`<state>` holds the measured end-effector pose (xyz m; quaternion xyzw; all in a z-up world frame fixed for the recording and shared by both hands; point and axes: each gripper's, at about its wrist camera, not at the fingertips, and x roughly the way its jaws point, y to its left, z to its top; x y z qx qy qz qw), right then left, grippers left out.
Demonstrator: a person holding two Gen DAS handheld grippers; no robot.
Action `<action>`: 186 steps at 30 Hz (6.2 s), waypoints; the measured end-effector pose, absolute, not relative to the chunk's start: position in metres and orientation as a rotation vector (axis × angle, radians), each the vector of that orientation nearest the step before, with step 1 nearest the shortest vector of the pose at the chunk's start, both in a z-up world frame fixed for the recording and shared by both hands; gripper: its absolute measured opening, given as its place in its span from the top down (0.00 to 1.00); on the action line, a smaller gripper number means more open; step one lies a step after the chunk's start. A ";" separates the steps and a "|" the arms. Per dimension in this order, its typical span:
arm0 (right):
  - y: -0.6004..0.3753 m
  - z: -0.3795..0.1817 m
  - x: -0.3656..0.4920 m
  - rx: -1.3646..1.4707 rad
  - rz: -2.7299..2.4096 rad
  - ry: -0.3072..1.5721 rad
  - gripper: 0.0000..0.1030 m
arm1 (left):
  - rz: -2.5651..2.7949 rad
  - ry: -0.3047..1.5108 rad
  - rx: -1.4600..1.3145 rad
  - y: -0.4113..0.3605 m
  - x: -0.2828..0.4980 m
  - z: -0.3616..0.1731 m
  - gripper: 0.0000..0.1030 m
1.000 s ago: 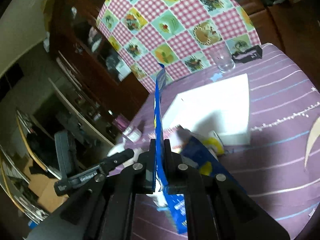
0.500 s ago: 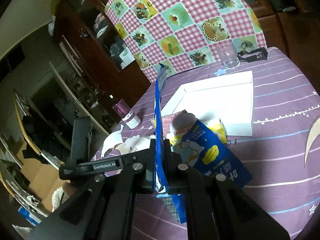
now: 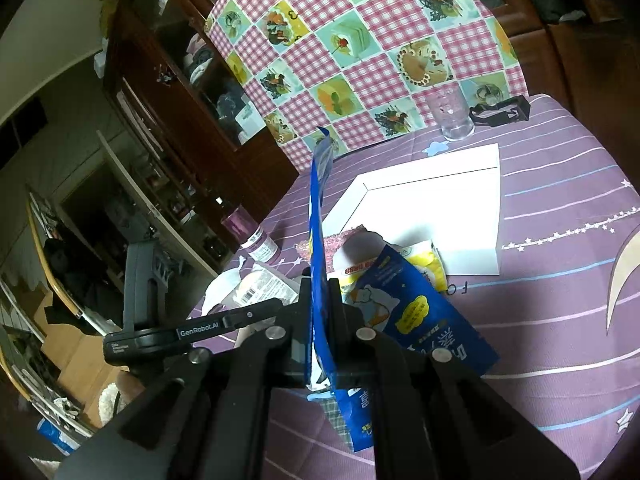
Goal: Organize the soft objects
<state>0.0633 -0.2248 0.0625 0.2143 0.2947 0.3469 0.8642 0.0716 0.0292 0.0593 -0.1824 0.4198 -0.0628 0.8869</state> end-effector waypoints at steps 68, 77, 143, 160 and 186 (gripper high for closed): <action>-0.244 0.059 0.227 0.781 0.392 1.214 0.36 | -0.038 1.036 -0.319 0.027 0.216 0.074 0.18; -0.255 0.083 0.220 0.709 0.403 1.139 0.36 | -0.061 0.958 -0.391 0.056 0.212 0.080 0.18; -0.244 0.056 0.253 0.298 0.219 1.061 0.75 | 0.040 1.222 -0.143 0.047 0.220 0.030 0.92; -0.222 0.100 0.214 0.347 0.451 1.083 0.51 | -0.011 0.677 -0.185 0.037 0.141 0.109 0.23; -0.181 0.107 0.193 0.188 0.449 1.088 0.49 | -0.089 0.790 -0.298 0.032 0.100 0.058 0.22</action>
